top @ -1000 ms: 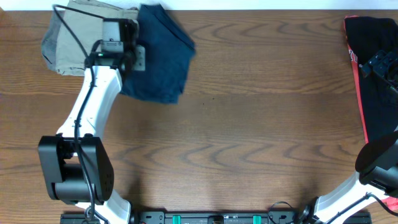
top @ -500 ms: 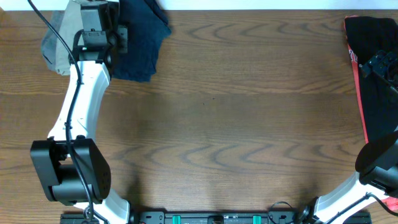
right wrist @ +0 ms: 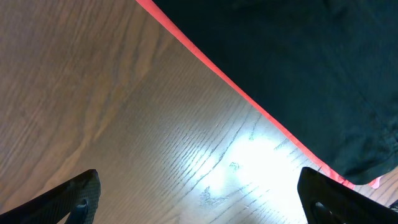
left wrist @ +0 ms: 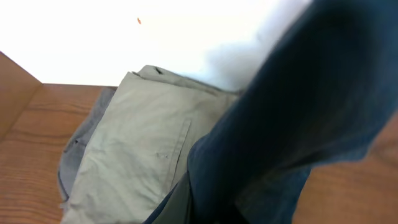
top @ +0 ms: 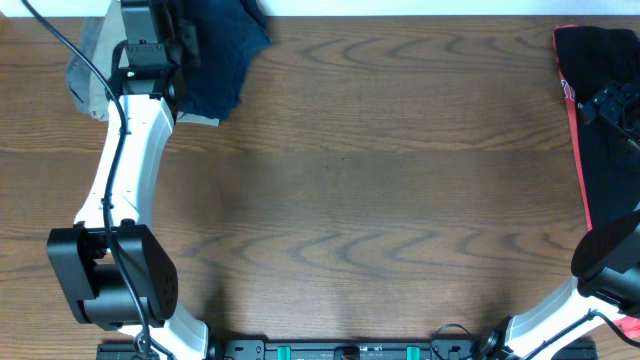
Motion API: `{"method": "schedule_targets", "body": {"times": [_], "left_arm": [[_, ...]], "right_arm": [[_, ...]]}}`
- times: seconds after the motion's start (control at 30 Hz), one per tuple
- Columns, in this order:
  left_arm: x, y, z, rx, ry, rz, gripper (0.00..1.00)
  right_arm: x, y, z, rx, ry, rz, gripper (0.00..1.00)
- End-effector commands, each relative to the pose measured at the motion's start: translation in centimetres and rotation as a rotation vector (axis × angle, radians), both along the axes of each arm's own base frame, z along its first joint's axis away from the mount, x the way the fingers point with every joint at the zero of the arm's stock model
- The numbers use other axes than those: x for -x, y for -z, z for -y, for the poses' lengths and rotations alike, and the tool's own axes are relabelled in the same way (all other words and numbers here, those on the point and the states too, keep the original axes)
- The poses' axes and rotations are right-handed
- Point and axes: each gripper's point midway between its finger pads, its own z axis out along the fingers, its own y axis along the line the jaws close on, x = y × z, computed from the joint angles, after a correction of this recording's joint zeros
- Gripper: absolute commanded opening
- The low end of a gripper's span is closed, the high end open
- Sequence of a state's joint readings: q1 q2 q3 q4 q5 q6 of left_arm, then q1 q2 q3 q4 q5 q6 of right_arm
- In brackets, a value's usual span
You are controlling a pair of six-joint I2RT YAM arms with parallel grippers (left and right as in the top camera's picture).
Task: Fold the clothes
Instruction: 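Carry the folded pants onto the khaki pants stack with the left gripper, then lower the blue pants onto the khaki stack and press them flat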
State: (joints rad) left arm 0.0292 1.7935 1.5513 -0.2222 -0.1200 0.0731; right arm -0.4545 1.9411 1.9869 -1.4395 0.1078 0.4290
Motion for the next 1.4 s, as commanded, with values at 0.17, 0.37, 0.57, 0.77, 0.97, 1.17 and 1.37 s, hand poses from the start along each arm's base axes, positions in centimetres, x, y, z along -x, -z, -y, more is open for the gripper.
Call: {"method": "schedule_targets", "body": {"times": [0.17, 0.37, 0.57, 0.77, 0.97, 1.17, 1.37], "left_arm": [[-1.1, -3.2, -0.8, 0.074, -0.078, 0.119, 0.06], [-0.9, -3.9, -0.4, 0.093, -0.093, 0.14, 0.06], [-0.4, -5.1, -0.4, 0.088, -0.15, 0.173, 0.06], [-0.3, -3.5, -1.6, 0.117, -0.211, 0.145, 0.06], [-1.2, -1.4, -3.9, 0.089, -0.28, 0.131, 0.06], [-2.8, 1.8, -6.5, 0.082, -0.325, 0.127, 0.06], [-3.8, 5.2, -9.1, 0.07, -0.364, 0.105, 0.06]], "right_arm": [[0.0, 0.1, 0.3, 0.005, 0.016, -0.002, 0.99], [0.0, 0.1, 0.3, 0.005, 0.016, -0.003, 0.99], [0.0, 0.1, 0.3, 0.005, 0.016, -0.003, 0.99], [0.0, 0.1, 0.3, 0.005, 0.016, -0.002, 0.99], [0.0, 0.1, 0.3, 0.005, 0.016, -0.002, 0.99], [0.0, 0.1, 0.3, 0.005, 0.016, -0.003, 0.99], [0.0, 0.1, 0.3, 0.005, 0.016, -0.002, 0.99]]}}
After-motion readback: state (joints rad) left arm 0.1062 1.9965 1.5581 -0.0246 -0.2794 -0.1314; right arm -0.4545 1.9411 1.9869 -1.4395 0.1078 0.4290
